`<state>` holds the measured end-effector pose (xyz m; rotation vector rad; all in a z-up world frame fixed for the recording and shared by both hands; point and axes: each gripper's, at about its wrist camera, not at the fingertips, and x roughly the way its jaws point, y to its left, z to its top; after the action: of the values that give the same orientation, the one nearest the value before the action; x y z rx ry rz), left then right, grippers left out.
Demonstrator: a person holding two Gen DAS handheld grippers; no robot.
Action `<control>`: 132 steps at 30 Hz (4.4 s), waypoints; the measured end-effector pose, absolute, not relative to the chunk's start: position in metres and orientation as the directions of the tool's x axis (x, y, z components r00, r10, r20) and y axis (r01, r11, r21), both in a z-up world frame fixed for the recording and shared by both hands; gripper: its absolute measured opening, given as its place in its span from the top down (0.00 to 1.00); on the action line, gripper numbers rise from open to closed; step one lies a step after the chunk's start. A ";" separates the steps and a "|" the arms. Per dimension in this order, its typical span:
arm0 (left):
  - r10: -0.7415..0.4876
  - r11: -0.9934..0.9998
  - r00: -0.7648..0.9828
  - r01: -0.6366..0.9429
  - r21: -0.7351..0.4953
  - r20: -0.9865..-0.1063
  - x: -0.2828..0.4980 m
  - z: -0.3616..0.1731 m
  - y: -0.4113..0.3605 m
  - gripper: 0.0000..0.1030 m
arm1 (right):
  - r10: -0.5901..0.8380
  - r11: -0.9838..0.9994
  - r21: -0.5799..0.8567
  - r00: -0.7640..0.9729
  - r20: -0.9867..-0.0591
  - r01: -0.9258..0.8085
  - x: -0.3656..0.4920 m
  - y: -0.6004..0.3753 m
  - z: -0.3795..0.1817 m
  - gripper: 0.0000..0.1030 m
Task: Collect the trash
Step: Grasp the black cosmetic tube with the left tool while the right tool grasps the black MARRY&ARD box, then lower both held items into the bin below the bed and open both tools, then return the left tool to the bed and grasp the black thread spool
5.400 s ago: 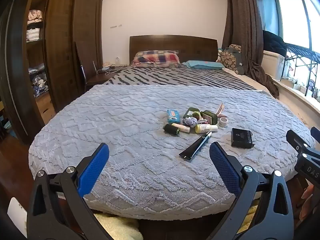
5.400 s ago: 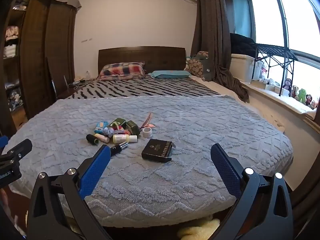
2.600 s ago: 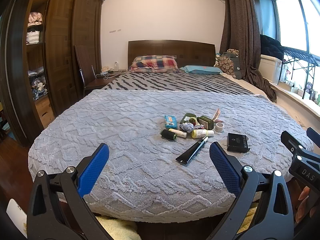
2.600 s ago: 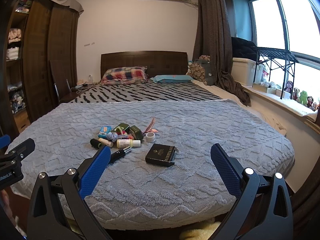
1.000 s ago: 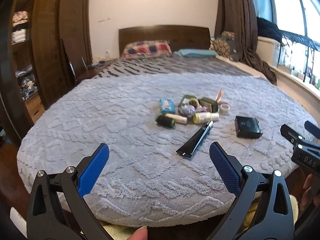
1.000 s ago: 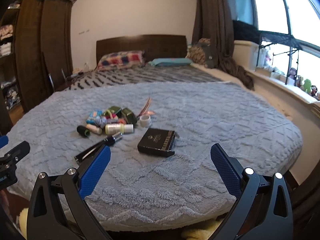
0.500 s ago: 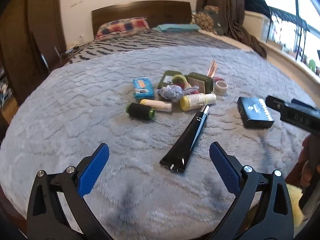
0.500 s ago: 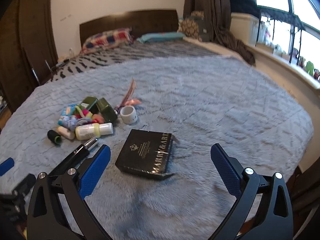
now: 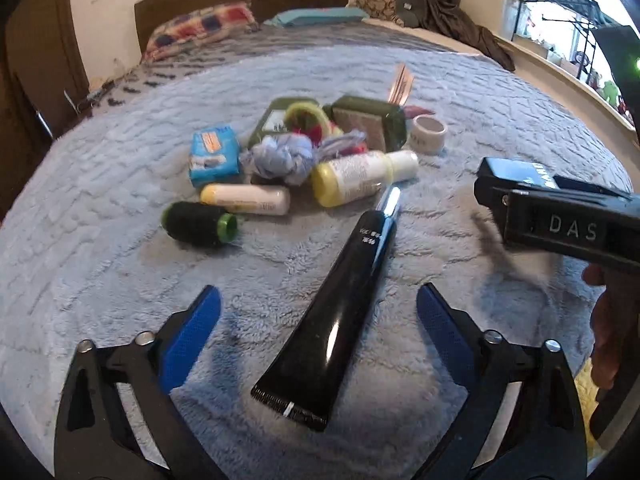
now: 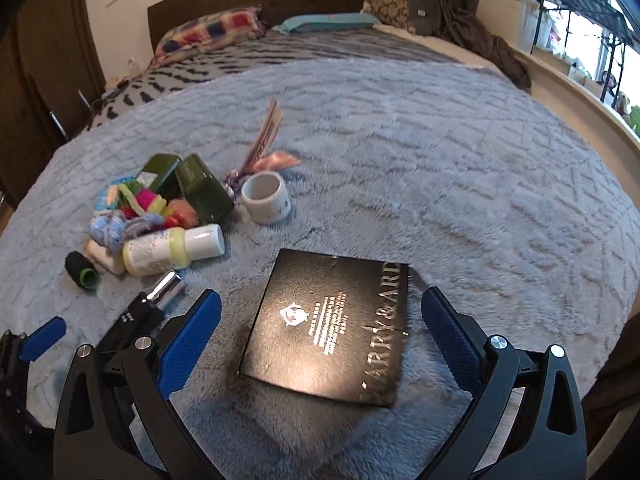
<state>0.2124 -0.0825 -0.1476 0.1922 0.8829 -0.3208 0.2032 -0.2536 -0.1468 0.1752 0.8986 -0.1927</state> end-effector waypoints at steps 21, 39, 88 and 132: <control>-0.282 0.922 0.567 0.383 -0.056 -0.774 0.186 -0.141 -0.078 0.76 | 0.009 0.971 0.168 0.672 -0.740 0.172 0.162 -0.264 -0.141 0.27; -0.319 0.932 0.668 0.351 -0.093 -0.672 0.041 -0.103 -0.046 0.76 | 0.134 0.982 0.185 0.782 -0.608 -0.024 0.022 -0.229 -0.090 0.27; -0.263 0.943 0.239 0.270 -0.197 -0.935 0.002 -0.297 -0.034 0.45 | 0.208 0.971 0.238 0.382 -0.900 0.030 0.008 -0.211 -0.277 0.08; -0.138 0.974 0.620 0.227 0.008 -0.772 0.206 -0.161 -0.003 0.25 | 0.143 0.984 0.176 0.641 -0.754 -0.014 0.240 -0.180 -0.163 0.04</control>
<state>0.2057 -0.0027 -0.1614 0.1082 0.8772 -0.2101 0.2402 -0.1801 -0.1632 0.1594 0.8708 0.0900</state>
